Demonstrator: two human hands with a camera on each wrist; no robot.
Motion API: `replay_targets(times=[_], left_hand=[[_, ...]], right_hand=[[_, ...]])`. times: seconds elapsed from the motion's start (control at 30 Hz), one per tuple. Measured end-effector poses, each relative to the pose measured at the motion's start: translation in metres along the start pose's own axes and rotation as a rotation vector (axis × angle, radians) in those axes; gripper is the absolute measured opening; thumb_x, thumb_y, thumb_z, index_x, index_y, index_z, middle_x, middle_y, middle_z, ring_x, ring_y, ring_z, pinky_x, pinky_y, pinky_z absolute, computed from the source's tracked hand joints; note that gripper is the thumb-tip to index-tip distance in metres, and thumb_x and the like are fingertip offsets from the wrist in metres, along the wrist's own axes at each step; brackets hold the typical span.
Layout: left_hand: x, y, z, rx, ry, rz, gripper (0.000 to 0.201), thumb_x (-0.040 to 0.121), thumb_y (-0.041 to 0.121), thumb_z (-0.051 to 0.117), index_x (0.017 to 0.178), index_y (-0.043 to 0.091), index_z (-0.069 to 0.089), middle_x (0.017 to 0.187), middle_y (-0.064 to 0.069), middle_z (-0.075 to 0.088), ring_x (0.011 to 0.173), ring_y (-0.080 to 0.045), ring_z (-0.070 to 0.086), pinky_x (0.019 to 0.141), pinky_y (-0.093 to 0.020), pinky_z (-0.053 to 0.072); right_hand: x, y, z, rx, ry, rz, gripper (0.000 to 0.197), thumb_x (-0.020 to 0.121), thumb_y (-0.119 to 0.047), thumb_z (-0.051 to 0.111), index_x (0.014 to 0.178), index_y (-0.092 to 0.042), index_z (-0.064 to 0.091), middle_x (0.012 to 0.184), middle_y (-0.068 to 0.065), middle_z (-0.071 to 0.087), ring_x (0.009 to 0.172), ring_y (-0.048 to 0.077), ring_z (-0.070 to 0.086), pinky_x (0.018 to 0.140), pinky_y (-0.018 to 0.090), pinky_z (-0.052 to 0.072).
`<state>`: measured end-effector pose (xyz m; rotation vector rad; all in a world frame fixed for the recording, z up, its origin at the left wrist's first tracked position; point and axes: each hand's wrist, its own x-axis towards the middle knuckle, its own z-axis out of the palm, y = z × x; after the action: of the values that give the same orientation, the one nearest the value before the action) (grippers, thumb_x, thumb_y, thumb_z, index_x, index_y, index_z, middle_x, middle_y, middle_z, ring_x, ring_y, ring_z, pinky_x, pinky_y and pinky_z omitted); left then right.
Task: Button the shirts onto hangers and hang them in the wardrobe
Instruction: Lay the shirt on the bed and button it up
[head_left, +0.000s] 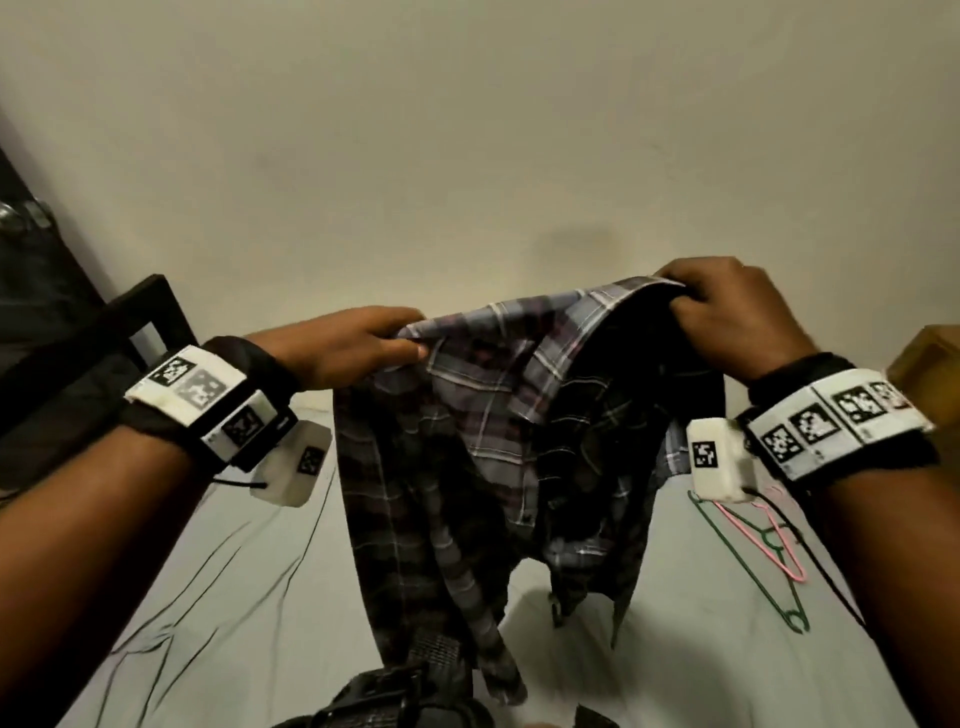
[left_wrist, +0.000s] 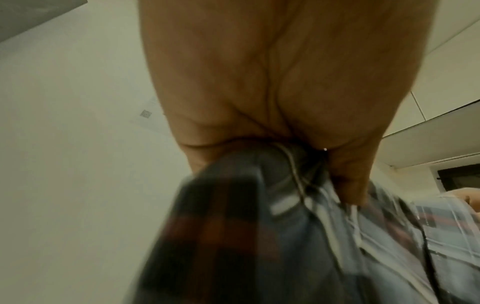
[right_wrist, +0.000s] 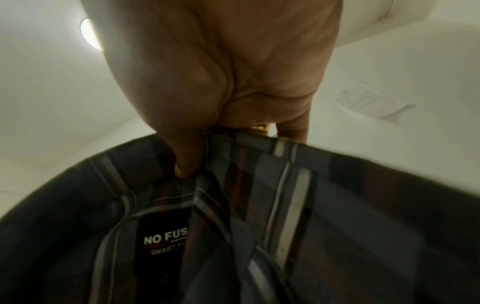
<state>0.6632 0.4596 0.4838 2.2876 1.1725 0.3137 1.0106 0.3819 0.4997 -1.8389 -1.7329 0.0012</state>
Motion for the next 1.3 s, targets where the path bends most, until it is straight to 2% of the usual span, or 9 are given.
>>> replay_targets(times=[0.1, 0.23, 0.37, 0.47, 0.63, 0.8, 1.0, 1.13, 1.3], left_hand=[[-0.004, -0.007, 0.005, 0.025, -0.063, -0.006, 0.012, 0.081, 0.021, 0.058, 0.091, 0.022, 0.061, 0.084, -0.001, 0.064, 0.074, -0.013, 0.056, 0.074, -0.044, 0.046], [-0.006, 0.006, 0.032, -0.419, -0.078, 0.01, 0.056, 0.065, -0.001, 0.056, 0.115, 0.025, 0.057, 0.101, -0.014, 0.072, 0.094, -0.027, 0.067, 0.082, -0.046, 0.05], [-0.002, 0.031, 0.075, -0.553, -0.131, 0.065, 0.086, 0.07, 0.043, 0.074, 0.147, 0.04, 0.035, 0.122, -0.009, 0.066, 0.111, -0.022, 0.068, 0.099, -0.046, 0.052], [0.006, 0.046, 0.092, -0.474, -0.067, 0.11, 0.107, 0.068, 0.066, 0.074, 0.153, 0.054, 0.012, 0.126, 0.001, 0.06, 0.111, -0.015, 0.067, 0.096, -0.035, 0.055], [0.023, 0.055, 0.1, -0.529, 0.065, 0.24, 0.052, 0.086, 0.021, 0.079, 0.133, 0.024, 0.057, 0.121, 0.005, 0.071, 0.115, -0.01, 0.066, 0.095, -0.031, 0.054], [0.022, 0.052, 0.082, -0.71, 0.271, 0.187, 0.035, 0.069, 0.007, 0.062, 0.103, 0.007, 0.07, 0.092, -0.003, 0.077, 0.089, -0.018, 0.071, 0.075, -0.03, 0.056], [0.022, 0.047, 0.05, -0.821, 0.262, 0.328, 0.015, 0.104, -0.004, 0.043, 0.107, -0.01, 0.057, 0.112, -0.035, 0.063, 0.103, -0.042, 0.065, 0.087, -0.044, 0.054], [0.008, 0.045, 0.038, -0.884, 0.188, 0.432, 0.027, 0.103, -0.012, 0.03, 0.102, -0.001, 0.055, 0.1, -0.01, 0.071, 0.093, -0.023, 0.069, 0.08, -0.03, 0.056], [-0.009, 0.03, 0.028, -0.995, 0.102, 0.483, 0.011, 0.095, 0.019, 0.066, 0.107, 0.02, 0.067, 0.109, -0.005, 0.07, 0.102, -0.022, 0.068, 0.088, -0.035, 0.057]], right_hand=[[-0.002, -0.006, 0.005, -0.122, -0.053, 0.038, 0.022, 0.08, -0.032, 0.043, 0.082, -0.02, 0.061, 0.094, 0.013, 0.07, 0.091, 0.038, 0.062, 0.068, 0.034, 0.039], [-0.008, -0.025, 0.018, -0.046, -0.111, 0.092, 0.028, 0.096, -0.029, 0.041, 0.074, -0.014, 0.046, 0.091, 0.017, 0.061, 0.088, 0.039, 0.058, 0.068, 0.034, 0.03], [-0.024, -0.043, 0.026, 0.147, -0.123, 0.119, 0.03, 0.098, -0.023, 0.043, 0.073, -0.01, 0.05, 0.08, 0.011, 0.057, 0.082, 0.033, 0.055, 0.062, 0.036, 0.03], [-0.037, -0.051, 0.027, 0.216, -0.207, 0.095, 0.028, 0.095, -0.024, 0.047, 0.07, -0.013, 0.051, 0.074, 0.006, 0.058, 0.076, 0.028, 0.056, 0.057, 0.035, 0.036], [-0.053, -0.051, 0.026, 0.672, -0.501, 0.051, 0.035, 0.094, -0.04, 0.059, 0.105, -0.009, 0.069, 0.096, 0.01, 0.073, 0.084, 0.024, 0.073, 0.076, 0.045, 0.062], [-0.058, -0.042, 0.024, 1.112, -0.633, 0.015, 0.041, 0.102, 0.005, 0.042, 0.142, -0.001, 0.051, 0.116, 0.028, 0.064, 0.096, 0.034, 0.067, 0.09, 0.042, 0.059], [-0.054, -0.026, 0.038, 0.978, -0.062, -0.098, 0.018, 0.093, 0.004, 0.063, 0.11, 0.001, 0.069, 0.103, 0.013, 0.075, 0.096, 0.031, 0.073, 0.087, 0.047, 0.059], [-0.065, -0.028, 0.062, 0.799, -0.255, -0.123, 0.035, 0.08, -0.029, 0.082, 0.112, -0.023, 0.067, 0.109, -0.004, 0.072, 0.102, 0.015, 0.069, 0.092, 0.053, 0.055], [-0.069, -0.038, 0.09, 0.618, -0.28, -0.195, 0.02, 0.081, -0.031, 0.077, 0.098, -0.025, 0.068, 0.089, -0.003, 0.07, 0.081, 0.019, 0.068, 0.077, 0.052, 0.055]])
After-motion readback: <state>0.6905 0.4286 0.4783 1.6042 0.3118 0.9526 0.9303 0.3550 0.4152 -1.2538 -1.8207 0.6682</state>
